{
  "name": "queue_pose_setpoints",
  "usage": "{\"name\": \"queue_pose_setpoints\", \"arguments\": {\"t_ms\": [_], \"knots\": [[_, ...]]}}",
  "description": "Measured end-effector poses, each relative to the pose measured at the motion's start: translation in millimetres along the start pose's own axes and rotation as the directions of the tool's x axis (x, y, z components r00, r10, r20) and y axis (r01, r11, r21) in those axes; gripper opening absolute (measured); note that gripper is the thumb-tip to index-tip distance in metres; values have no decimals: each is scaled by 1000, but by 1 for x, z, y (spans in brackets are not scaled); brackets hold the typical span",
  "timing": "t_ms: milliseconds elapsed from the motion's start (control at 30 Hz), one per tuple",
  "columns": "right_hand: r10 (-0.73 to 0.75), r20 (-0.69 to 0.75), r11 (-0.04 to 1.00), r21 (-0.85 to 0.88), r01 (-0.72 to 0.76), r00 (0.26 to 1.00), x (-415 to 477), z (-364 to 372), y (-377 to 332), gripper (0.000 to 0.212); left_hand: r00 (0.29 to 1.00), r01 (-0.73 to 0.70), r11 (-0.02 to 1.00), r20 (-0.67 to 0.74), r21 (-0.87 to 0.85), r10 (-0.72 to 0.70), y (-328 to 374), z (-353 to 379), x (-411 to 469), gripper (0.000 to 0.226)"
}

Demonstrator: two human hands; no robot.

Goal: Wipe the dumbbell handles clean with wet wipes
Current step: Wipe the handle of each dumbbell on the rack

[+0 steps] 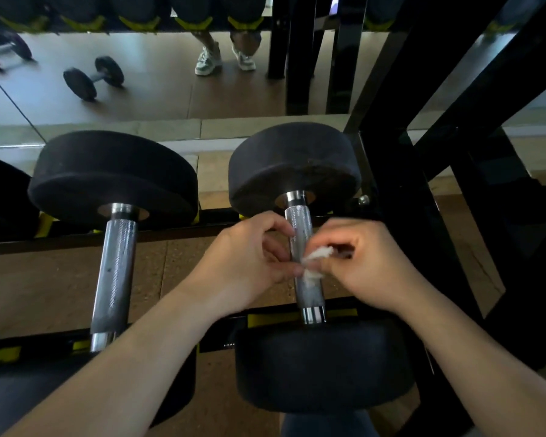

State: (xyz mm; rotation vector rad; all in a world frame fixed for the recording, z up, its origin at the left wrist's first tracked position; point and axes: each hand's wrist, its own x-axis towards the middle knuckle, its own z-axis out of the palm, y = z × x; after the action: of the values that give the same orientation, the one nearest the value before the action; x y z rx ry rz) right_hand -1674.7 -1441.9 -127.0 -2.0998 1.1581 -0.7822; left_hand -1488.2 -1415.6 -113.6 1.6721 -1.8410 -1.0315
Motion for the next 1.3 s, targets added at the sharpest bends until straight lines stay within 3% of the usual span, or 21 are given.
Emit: {"name": "queue_pose_setpoints", "arguments": {"t_ms": [100,167,267,300,400,467,567,667,733,767,833,900,1000,1067,1133,1233,1300], "knots": [[-50,-226,998,-45,40,973,25,3,4,12,998,-56,998,-39,30,57,-2,2,-6,41],[-21,-193,999,-41,13,981,17,3,3,14,993,-110,993,-42,44,112,-2,2,-9,43],[83,41,997,1,-83,996,-7,2,-9,20,978,-181,978,-86,106,190,3,0,-10,41],[89,39,996,-9,-89,995,-4,2,-11,20,973,-191,973,-105,131,205,4,1,-10,39],[99,-158,995,33,-95,982,20,4,-11,18,950,-231,944,-155,236,271,6,5,-12,35],[212,-205,973,135,-187,956,24,7,-11,13,928,-273,917,-170,290,330,6,7,-12,35],[453,41,790,445,-422,890,9,4,-15,7,909,-315,911,-193,267,370,6,6,-12,29],[521,192,651,540,-533,831,2,-2,-18,14,922,-296,925,-183,239,342,8,9,-11,24],[554,77,747,393,-536,829,3,1,-17,18,944,-240,941,-166,239,284,8,11,-10,22],[530,-57,832,225,-506,846,2,3,-16,22,949,-222,942,-164,253,268,9,10,-8,20],[324,-266,926,-106,-362,908,-1,4,-18,24,953,-216,921,-137,324,271,13,7,-4,15],[196,-203,961,-154,-229,959,-6,-1,-28,17,958,-226,892,-78,392,277,19,0,2,14],[184,-5,937,-302,-177,983,-7,-3,-40,28,969,-240,897,33,372,245,21,-15,13,12],[87,-36,879,-467,-93,996,-1,-2,-38,28,961,-277,898,95,342,261,21,-23,15,12],[38,-102,889,-452,-81,994,5,2,-36,21,950,-311,872,119,377,287,23,-28,14,13],[-21,-230,905,-417,-79,973,23,7,-31,12,929,-316,828,-25,463,368,24,-35,14,15],[-21,-254,891,-444,-97,967,32,8,-30,10,831,-311,815,-276,488,483,20,-43,12,17]]}}
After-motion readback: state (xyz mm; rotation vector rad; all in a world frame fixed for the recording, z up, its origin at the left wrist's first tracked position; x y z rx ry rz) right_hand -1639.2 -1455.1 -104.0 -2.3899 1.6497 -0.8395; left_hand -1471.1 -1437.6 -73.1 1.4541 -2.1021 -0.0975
